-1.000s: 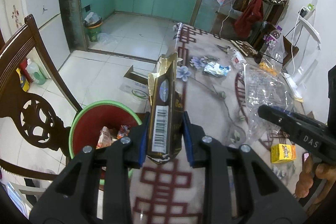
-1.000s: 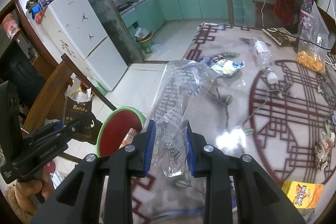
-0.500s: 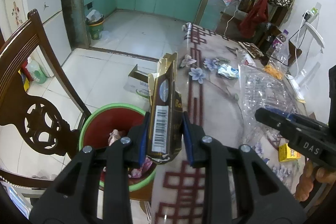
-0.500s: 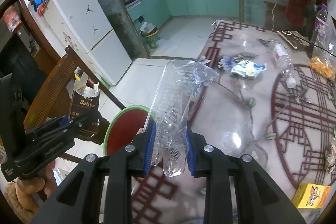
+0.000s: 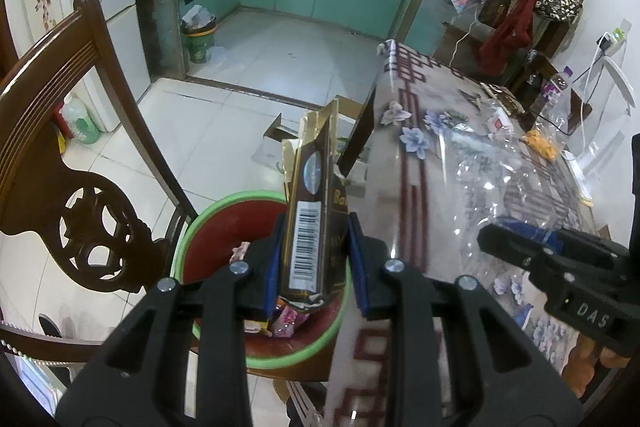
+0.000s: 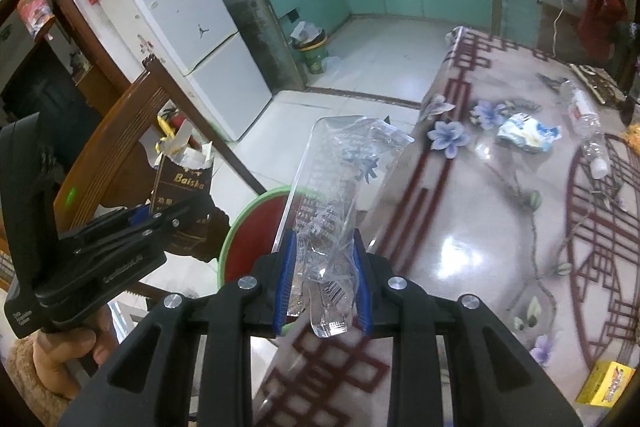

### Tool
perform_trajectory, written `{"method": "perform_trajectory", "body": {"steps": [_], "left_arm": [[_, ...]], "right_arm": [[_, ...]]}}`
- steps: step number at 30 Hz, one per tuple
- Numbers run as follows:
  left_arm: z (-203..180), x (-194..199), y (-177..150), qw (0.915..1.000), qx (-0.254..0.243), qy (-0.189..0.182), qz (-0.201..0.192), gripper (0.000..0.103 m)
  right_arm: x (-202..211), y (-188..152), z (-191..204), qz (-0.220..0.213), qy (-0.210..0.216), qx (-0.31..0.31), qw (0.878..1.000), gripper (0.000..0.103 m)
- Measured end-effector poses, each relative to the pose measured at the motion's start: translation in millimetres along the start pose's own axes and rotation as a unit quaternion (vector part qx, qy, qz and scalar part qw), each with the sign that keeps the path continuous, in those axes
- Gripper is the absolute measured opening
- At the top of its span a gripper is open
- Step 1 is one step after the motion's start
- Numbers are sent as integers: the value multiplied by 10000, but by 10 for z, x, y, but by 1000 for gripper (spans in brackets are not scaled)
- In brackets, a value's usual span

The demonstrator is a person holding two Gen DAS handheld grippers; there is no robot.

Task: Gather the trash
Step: 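Carry the crushed bottle and gold package with both tools over the red bucket, then open both tools to drop the bottle and gold package into the bucket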

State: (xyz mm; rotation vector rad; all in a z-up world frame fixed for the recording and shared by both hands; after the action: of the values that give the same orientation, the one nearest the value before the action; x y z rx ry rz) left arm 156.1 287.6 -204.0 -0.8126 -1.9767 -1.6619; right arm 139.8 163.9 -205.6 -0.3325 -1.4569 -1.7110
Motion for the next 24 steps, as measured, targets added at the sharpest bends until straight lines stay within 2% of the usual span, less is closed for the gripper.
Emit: {"method": "perform_trajectory", "body": {"steps": [11, 14, 18, 22, 23, 24], "left_arm": [[466, -198, -39, 9991, 240, 310, 178, 28], [558, -255, -56, 9986, 301, 352, 243, 28], [624, -311, -42, 9983, 348, 369, 270, 28], [650, -371, -30, 9981, 367, 383, 300, 28], [655, -384, -33, 9980, 377, 400, 317, 29], [660, -400, -44, 9977, 393, 419, 358, 43]], "right_arm": [[-427, -135, 276, 468, 250, 103, 9985, 26], [-534, -163, 333, 577, 306, 189, 9977, 24], [-640, -183, 417, 697, 356, 339, 9964, 13], [-702, -184, 429, 718, 351, 420, 9959, 14], [-697, -171, 411, 677, 322, 390, 9964, 17], [-685, -157, 395, 625, 299, 349, 9970, 22]]}}
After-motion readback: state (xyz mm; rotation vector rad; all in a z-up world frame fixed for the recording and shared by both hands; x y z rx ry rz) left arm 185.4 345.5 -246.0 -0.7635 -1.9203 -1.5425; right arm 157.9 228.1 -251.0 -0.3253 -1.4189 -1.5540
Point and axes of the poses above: each gripper's, at about its wrist camera, not at the fingertips, and x roughly against the way its jaws point, z to its left, y to its top, the point moved 9 cm from there along -x, roughly the way its jaws point, and after that the axes turned 11 degrees about -z, right-handed, at the moved point
